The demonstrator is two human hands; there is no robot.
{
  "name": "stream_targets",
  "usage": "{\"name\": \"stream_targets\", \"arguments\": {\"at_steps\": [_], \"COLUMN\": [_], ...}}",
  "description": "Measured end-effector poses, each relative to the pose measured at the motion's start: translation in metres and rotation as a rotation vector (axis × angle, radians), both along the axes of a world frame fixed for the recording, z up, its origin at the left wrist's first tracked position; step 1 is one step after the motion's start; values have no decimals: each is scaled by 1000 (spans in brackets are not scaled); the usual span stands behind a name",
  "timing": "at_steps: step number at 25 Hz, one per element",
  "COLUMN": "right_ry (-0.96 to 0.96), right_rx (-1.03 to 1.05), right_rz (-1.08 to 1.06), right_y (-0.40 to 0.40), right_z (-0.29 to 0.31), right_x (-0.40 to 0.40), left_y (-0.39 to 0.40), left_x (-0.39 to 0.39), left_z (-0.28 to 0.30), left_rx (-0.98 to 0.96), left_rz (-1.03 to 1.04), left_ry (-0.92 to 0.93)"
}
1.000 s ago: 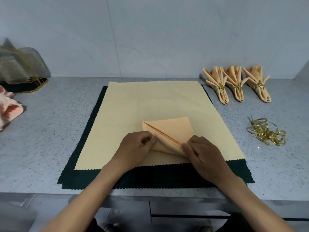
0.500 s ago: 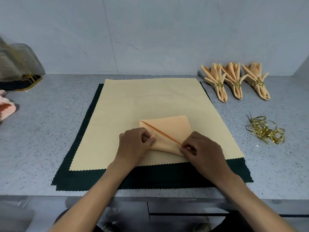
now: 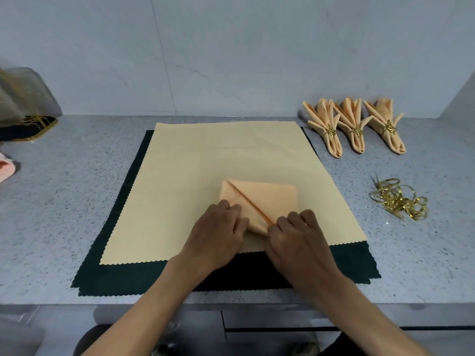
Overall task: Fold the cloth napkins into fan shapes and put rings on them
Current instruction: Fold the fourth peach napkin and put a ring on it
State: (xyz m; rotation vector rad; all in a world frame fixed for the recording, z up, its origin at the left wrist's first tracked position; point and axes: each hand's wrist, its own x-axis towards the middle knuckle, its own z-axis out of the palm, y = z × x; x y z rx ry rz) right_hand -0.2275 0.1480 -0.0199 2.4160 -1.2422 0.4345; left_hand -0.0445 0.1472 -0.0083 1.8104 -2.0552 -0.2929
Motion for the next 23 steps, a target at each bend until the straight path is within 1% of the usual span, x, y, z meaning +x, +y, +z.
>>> {"name": "stream_targets", "arguments": {"at_steps": [3, 5, 7, 9, 10, 11, 13, 14, 16, 17, 18, 20, 21, 23], "right_ry": [-218, -384, -521, -593, -580, -532, -349, -241, -66, -2, 46, 62, 34, -114], "right_rx": [144, 268, 322, 490, 561, 561, 536, 598, 730, 730, 683, 532, 495, 491], "right_rz": [-125, -161, -117, 3, 62, 111, 157, 184, 244, 271, 291, 335, 347, 332], "right_y": [32, 42, 44, 36, 30, 24, 8, 2, -6, -8, -9, -12, -14, -24], "right_z": [-1, -1, 5, 11, 14, 15, 19, 22, 26, 27, 27, 26, 26, 23], "right_x": [32, 58, 67, 46, 25, 2, -43, -61, -86, -89, -89, -81, -75, -65], "left_y": [-17, -32, -40, -36, -31, -24, -11, -4, 1, 2, 2, 1, 1, 1], "left_x": [4, 5, 3, -4, -11, -19, -33, -38, -40, -39, -39, -40, -42, -41], "left_z": [3, 5, 5, 7, 6, 4, -4, -7, -15, -18, -20, -19, -18, -15], "left_rx": [161, 203, 165, 80, 52, 45, 51, 31, -23, -43, -55, -66, -60, -44], "left_rz": [-170, -253, -292, -306, -301, -278, -199, -171, -156, -150, -146, -149, -156, -173], "left_ry": [-52, -96, -149, -250, -289, -279, -177, -144, -179, -197, -212, -238, -244, -227]}}
